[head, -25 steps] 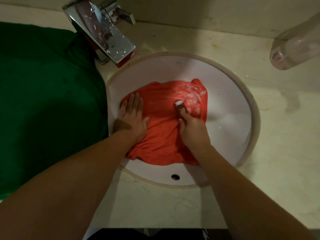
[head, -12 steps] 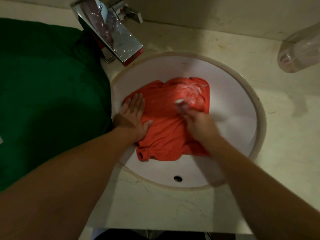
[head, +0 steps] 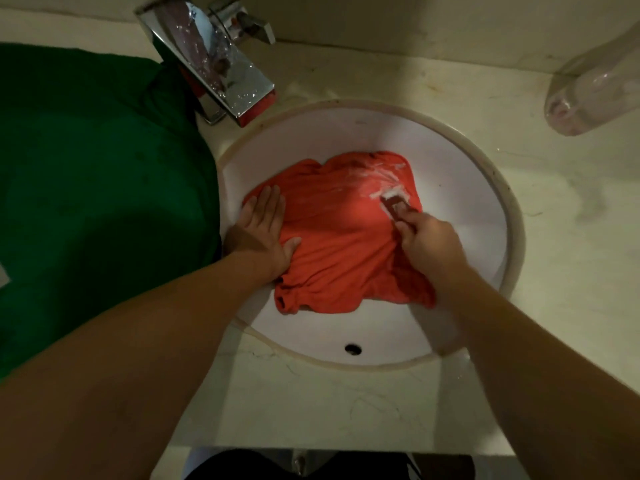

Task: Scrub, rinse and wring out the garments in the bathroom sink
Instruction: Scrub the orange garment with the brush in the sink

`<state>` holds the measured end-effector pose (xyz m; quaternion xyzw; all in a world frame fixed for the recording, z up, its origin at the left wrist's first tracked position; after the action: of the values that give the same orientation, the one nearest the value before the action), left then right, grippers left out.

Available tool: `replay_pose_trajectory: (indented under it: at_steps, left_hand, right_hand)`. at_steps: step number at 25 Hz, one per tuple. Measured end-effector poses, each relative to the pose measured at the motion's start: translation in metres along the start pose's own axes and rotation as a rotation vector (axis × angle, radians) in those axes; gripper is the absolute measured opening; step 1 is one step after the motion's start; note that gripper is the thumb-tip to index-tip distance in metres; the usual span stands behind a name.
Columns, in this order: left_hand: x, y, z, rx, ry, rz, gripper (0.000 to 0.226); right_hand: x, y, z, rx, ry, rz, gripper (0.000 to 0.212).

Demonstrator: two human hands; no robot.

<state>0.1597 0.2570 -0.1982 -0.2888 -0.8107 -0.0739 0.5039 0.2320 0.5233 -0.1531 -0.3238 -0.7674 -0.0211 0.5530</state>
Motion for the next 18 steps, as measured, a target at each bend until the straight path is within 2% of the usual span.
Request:
replay_pose_trajectory:
  at_steps: [1, 2, 4, 6, 8, 9, 11, 13, 15, 18]
  left_hand:
    - [0.000, 0.003, 0.000, 0.002, 0.000, -0.002, 0.083]
    - [0.001, 0.005, -0.001, 0.011, 0.003, -0.001, 0.083]
    - [0.002, 0.009, -0.003, 0.023, 0.008, -0.011, 0.083]
    - [0.000, 0.010, -0.004, 0.027, 0.004, 0.000, 0.083]
    - [-0.001, 0.007, -0.002, 0.023, 0.012, -0.010, 0.083]
    - [-0.001, 0.007, -0.002, 0.020, 0.020, -0.017, 0.082]
    - [-0.002, 0.006, -0.005, 0.017, 0.014, -0.030, 0.080]
    - [-0.001, 0.007, -0.005, 0.035, -0.002, -0.010, 0.078]
    - [0.010, 0.012, 0.000, 0.046, 0.009, -0.021, 0.074]
    - [0.022, 0.033, -0.001, 0.030, 0.105, -0.129, 0.073]
  right_hand:
    - [0.010, 0.014, 0.004, -0.116, 0.030, -0.007, 0.038]
    - [0.010, 0.010, 0.004, -0.151, 0.064, 0.008, 0.038]
    - [-0.013, -0.046, -0.009, 0.035, 0.047, 0.144, 0.037]
    - [-0.047, -0.093, -0.038, 0.285, -0.097, 0.231, 0.040]
    - [-0.046, -0.080, -0.038, 0.369, -0.123, 0.153, 0.041]
    - [-0.033, -0.056, -0.024, 0.310, -0.095, 0.063, 0.040]
    - [-0.002, 0.000, 0.001, 0.052, -0.041, -0.076, 0.038]
    - [0.011, 0.018, 0.007, -0.116, 0.003, -0.063, 0.037]
    - [-0.005, -0.029, -0.008, 0.037, 0.017, 0.089, 0.038]
    - [-0.042, -0.076, -0.053, 0.322, -0.093, 0.207, 0.043]
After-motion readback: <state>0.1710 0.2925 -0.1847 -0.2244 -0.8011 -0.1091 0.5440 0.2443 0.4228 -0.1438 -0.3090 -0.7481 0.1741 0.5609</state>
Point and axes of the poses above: each hand's wrist, its own z-axis towards the middle knuckle, its own x-axis out of the back of the hand, y = z × x, the point moved 6 cm from there along z, towards the middle knuckle, and after that the axes turned 3 degrees about -x, right-handed, at the moved point
